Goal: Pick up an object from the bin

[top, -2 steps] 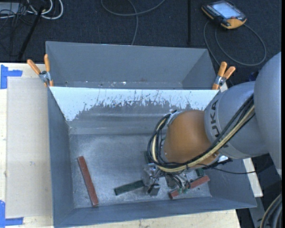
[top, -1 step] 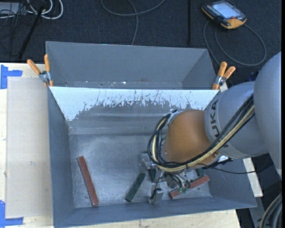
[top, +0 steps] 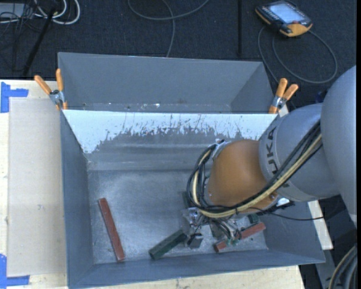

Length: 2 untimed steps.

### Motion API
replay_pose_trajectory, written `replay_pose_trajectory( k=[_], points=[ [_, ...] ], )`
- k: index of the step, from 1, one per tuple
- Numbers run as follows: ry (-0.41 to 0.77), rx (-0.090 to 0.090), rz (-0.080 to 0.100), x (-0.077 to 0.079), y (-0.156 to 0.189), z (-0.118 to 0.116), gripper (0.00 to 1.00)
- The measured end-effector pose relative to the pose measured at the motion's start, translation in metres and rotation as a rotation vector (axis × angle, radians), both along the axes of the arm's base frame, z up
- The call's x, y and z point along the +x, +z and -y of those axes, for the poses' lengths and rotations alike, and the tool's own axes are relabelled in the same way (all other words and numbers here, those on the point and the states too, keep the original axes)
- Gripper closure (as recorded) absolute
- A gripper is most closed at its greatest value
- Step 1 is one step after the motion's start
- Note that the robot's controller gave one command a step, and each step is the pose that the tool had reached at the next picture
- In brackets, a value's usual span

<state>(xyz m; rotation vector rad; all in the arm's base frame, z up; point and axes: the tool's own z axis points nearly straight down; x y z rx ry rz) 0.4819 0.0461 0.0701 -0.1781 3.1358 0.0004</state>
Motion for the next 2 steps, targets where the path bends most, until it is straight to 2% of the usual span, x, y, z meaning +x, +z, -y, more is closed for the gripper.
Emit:
replay_pose_trajectory(
  k=[1,2],
  points=[
    [-0.001,0.001,0.006,0.0013,0.0002,-0.0003,0.0],
    [-0.002,0.0,0.0,-0.0003,-0.0001,-0.0002,1.0]
  ],
)
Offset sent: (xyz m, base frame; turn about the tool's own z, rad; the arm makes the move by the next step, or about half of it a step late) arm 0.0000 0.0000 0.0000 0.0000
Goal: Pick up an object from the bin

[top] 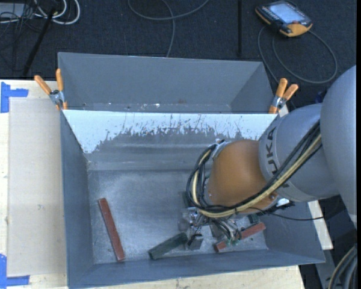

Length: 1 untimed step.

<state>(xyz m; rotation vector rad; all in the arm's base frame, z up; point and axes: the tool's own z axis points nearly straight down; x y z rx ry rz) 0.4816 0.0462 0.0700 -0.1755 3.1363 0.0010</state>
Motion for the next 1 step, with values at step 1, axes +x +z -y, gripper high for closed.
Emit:
replay_pose_trajectory(
  k=[1],
  points=[
    [0.0,0.0,0.0,0.0,0.0,0.0,1.0]
  ],
)
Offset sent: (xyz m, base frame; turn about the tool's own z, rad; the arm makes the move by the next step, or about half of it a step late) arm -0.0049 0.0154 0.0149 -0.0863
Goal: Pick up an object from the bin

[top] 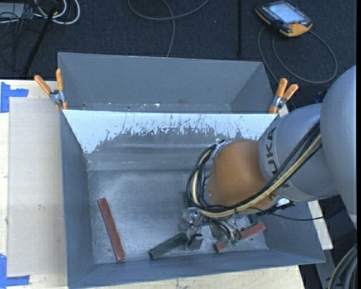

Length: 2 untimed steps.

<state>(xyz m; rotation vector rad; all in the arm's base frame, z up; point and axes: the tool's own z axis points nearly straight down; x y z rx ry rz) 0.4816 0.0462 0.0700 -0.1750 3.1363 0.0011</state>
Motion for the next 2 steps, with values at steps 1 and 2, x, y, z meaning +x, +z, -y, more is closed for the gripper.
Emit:
replay_pose_trajectory(
  k=[1,2],
  points=[
    [0.04,-0.001,0.0,-0.003,0.006,-0.007,1.0],
    [0.106,-0.001,-0.001,-0.007,0.021,-0.021,1.0]
  ],
)
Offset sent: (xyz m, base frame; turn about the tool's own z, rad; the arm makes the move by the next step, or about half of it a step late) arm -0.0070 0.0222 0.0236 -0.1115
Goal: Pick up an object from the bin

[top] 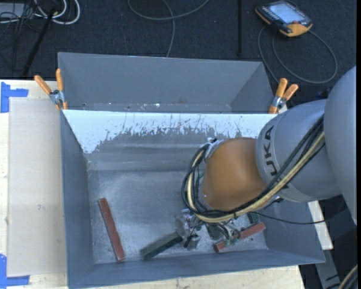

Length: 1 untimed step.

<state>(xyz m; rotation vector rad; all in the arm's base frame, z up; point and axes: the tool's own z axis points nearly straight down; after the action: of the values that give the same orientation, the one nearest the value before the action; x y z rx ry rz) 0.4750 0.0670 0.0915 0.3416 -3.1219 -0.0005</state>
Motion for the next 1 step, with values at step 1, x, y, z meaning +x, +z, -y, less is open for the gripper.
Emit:
replay_pose_trajectory(
  k=[1],
  points=[
    [0.009,0.0,0.0,-0.0045,0.0235,0.0057,1.0]
  ],
)
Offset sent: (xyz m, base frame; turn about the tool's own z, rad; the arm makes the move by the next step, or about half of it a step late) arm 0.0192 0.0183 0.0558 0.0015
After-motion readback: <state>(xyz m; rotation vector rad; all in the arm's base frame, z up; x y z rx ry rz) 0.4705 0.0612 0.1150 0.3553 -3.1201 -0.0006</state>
